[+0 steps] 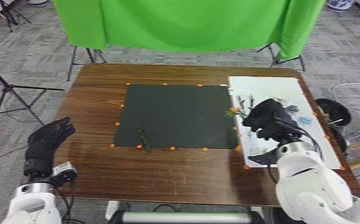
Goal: Arrange flowers
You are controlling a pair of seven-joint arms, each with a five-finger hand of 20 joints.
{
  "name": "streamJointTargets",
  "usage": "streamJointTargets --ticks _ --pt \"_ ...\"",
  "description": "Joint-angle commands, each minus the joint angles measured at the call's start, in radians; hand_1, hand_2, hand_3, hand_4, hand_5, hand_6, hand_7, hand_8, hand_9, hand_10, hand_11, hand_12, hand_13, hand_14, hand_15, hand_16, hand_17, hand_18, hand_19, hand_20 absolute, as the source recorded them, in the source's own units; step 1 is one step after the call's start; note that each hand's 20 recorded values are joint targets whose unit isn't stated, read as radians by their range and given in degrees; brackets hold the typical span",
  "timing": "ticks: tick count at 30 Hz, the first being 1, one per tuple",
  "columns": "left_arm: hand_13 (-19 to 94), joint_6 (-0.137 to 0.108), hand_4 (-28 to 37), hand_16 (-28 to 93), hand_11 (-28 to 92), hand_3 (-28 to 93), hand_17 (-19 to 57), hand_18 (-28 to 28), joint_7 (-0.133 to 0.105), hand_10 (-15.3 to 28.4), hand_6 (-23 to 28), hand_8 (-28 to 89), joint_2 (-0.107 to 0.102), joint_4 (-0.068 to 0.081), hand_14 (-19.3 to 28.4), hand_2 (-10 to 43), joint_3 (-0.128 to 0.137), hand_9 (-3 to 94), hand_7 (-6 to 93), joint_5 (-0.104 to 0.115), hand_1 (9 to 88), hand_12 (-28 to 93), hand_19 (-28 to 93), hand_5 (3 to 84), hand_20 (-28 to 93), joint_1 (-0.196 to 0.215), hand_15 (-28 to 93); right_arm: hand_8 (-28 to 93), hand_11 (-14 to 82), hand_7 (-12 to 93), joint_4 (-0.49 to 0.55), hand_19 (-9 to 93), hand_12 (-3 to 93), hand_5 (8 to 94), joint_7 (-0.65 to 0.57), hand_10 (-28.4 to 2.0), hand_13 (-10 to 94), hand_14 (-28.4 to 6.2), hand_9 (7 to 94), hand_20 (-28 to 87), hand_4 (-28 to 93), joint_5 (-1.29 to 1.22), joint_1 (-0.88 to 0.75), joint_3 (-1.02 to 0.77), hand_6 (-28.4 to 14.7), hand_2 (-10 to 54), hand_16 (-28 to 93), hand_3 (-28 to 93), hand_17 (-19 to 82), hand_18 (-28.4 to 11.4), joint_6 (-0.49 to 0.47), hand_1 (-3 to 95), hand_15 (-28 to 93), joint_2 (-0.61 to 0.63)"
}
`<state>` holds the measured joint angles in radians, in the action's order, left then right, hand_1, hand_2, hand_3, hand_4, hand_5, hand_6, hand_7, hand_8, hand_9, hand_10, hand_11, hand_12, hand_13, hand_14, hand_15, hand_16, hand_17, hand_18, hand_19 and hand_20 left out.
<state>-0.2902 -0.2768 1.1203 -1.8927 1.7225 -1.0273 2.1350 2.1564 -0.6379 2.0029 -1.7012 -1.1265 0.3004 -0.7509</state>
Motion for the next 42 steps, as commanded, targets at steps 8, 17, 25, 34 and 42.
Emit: streamJointTargets --ticks 8,17,25,34,42 --pt "43 0.018 -28.3 0 21 67 15.6 11.9 0.017 12.9 1.0 -8 -0.011 -0.003 15.5 -9.5 -0.007 50.9 19.8 -0.002 29.1 14 12 52.5 27 0.001 22 9 28.5 24 -0.289 93 22.8 79.9 0.009 -11.1 94 -0.4 93.7 47 -10 -0.021 0.505 0.464 -3.7 -9.5 25 65 71 -10.8 0.004 55.4 66 -0.269" --pt "43 0.022 -28.3 0 21 67 15.4 11.9 0.023 12.8 1.2 -8 -0.014 -0.001 15.5 -9.5 -0.012 50.9 19.5 -0.002 29.0 14 12 52.6 26 -0.001 22 9 28.5 23 -0.390 93 20.4 80.8 -0.044 -12.1 94 -0.5 93.7 44 -10 -0.035 0.518 0.484 -3.8 -9.5 24 64 72 -10.4 0.009 55.8 65 -0.352" --pt "43 0.036 -28.3 0 21 67 15.2 11.9 0.028 12.7 1.2 -8 -0.018 0.001 15.6 -9.5 -0.015 50.7 19.5 -0.004 28.8 14 12 52.5 26 -0.010 22 8 27.6 23 -0.411 93 19.2 80.8 -0.061 -11.9 94 -0.8 93.7 41 -9 -0.078 0.512 0.497 -3.7 -9.5 23 64 72 -9.9 0.000 55.7 64 -0.368" --pt "42 0.050 -28.2 0 21 68 14.9 12.0 0.033 12.6 1.2 -7 -0.020 0.005 15.6 -9.5 -0.017 50.4 19.2 -0.008 28.3 14 11 52.1 26 -0.016 22 8 27.1 23 -0.406 93 19.1 80.8 -0.071 -12.1 94 -1.1 93.7 37 -9 -0.139 0.518 0.524 -3.4 -9.5 23 63 72 -9.7 -0.014 54.4 63 -0.378" --pt "42 0.055 -28.2 0 20 68 14.6 12.0 0.034 12.7 1.2 -7 -0.021 0.004 15.6 -9.5 -0.020 49.9 19.1 -0.008 28.1 14 11 51.8 26 -0.016 22 8 25.3 23 -0.404 93 18.6 81.0 -0.072 -12.4 94 -1.2 93.7 36 -9 -0.193 0.541 0.557 -3.1 -9.5 22 62 72 -9.6 -0.009 53.7 62 -0.389"
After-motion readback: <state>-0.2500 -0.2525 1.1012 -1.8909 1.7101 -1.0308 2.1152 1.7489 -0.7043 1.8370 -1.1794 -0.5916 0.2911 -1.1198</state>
